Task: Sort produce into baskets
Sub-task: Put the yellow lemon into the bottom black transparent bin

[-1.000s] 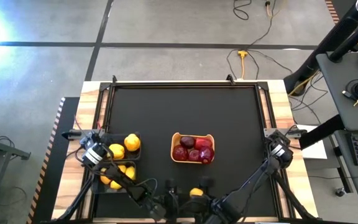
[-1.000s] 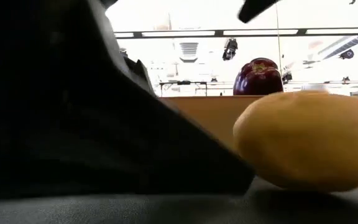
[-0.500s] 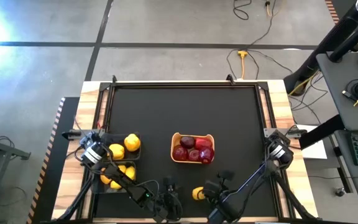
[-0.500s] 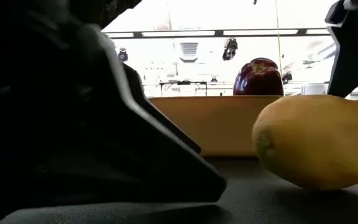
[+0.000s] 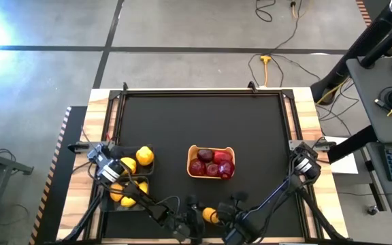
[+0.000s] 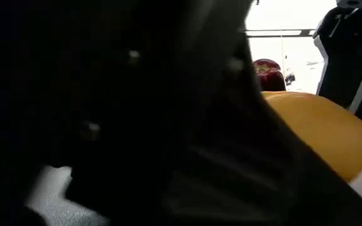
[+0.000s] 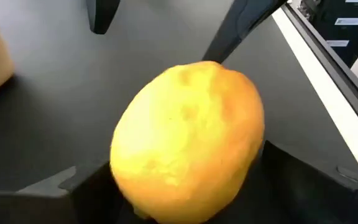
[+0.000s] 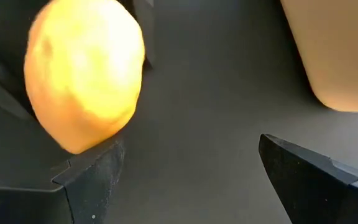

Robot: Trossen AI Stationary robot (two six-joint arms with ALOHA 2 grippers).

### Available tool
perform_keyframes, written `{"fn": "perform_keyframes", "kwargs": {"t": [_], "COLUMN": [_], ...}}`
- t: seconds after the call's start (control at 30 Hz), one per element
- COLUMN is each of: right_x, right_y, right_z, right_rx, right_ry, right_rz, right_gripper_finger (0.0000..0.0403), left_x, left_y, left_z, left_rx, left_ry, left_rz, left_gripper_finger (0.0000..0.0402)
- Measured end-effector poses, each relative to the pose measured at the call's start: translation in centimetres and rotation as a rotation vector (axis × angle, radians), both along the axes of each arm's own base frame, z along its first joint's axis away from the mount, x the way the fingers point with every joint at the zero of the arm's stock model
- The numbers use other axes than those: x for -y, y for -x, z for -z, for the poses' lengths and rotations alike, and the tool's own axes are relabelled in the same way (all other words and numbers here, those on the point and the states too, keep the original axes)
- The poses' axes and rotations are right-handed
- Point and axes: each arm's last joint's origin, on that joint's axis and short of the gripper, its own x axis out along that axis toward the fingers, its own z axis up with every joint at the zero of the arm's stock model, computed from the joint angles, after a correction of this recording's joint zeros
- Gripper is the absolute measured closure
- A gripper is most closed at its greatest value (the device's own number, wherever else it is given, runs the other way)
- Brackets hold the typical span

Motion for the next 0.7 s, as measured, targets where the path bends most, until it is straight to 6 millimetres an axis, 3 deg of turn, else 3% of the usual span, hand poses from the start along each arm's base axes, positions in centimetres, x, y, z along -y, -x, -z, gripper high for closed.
{"fn": "perform_keyframes", "kwargs": {"t": [0.23, 0.47, 0.6, 0.7], "right_x": [0.3, 0.5, 0.8, 0.6], "right_y": [-0.4, -0.1, 0.9, 2.0], "right_z": [-0.1, -0.6, -2.9, -4.9], "right_rx": [0.029, -0.005, 0.006, 0.057], "right_ry": [0.041, 0.024, -0.031, -0.040], "right_rz": [-0.019, -0.025, 0.035, 0.029], "right_gripper_finger": [0.0039, 0.0039, 0.0039, 0.0039], "left_x": [0.0, 0.1, 0.4, 1.0], "left_y": [-0.5, 0.0, 2.0, 5.1], "left_z": [-0.3, -1.5, -4.6, -8.1], "left_rx": [0.009, 0.009, -0.024, -0.047], "left_ry": [-0.046, -0.104, -0.201, -0.339], "left_rz": [0.002, -0.019, -0.045, -0.115], "left_gripper_finger": [0.0073, 0.0157, 0.0168, 0.0168]}}
